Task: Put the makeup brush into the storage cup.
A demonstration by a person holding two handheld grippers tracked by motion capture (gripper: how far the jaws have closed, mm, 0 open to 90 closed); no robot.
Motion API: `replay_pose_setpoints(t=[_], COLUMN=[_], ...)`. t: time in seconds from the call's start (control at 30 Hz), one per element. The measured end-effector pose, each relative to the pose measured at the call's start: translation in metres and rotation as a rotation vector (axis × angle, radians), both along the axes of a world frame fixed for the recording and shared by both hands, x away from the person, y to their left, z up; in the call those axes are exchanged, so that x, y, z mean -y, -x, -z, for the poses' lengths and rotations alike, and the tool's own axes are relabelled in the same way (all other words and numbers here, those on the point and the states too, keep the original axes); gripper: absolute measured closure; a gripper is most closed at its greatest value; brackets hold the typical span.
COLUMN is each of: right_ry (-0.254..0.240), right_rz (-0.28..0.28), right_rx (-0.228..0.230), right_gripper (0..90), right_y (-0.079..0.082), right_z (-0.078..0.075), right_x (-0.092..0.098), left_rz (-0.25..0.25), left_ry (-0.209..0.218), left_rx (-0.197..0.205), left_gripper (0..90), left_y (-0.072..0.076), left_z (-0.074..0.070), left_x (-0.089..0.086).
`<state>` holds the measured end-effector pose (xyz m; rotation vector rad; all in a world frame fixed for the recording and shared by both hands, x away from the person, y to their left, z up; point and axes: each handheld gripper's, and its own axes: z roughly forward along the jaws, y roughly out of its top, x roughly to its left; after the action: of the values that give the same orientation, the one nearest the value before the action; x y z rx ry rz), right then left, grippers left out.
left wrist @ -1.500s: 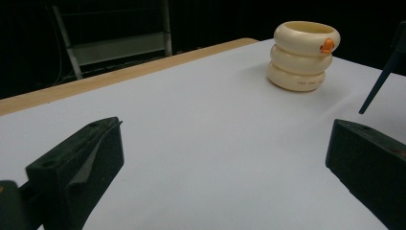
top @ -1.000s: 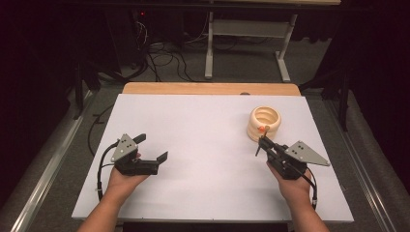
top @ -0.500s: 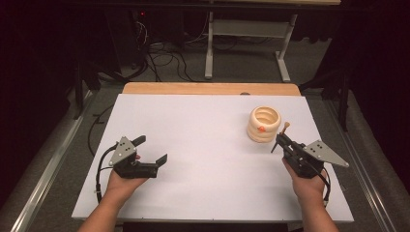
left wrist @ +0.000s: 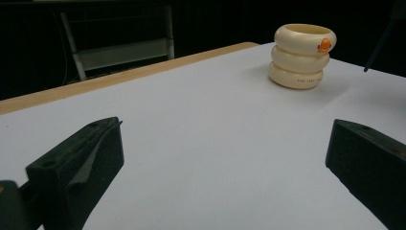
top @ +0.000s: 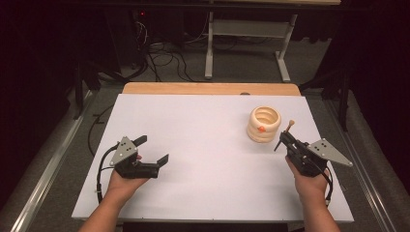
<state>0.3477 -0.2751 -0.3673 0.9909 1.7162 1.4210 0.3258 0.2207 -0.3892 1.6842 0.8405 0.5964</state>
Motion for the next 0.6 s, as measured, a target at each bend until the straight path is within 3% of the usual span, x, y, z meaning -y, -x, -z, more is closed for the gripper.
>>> replay_pose_setpoints(t=[0.6], right_ry=[-0.053], right_rz=[0.008], right_rx=[0.041], right_gripper=[85.2], right_y=[-0.004], right_z=[-0.014], right_x=[0.001], left_rz=[0.000], left_ry=[0.000], left_rx=[-0.001], left_gripper=[0.3], left_y=[0.000], left_z=[-0.001], left_x=[0.001])
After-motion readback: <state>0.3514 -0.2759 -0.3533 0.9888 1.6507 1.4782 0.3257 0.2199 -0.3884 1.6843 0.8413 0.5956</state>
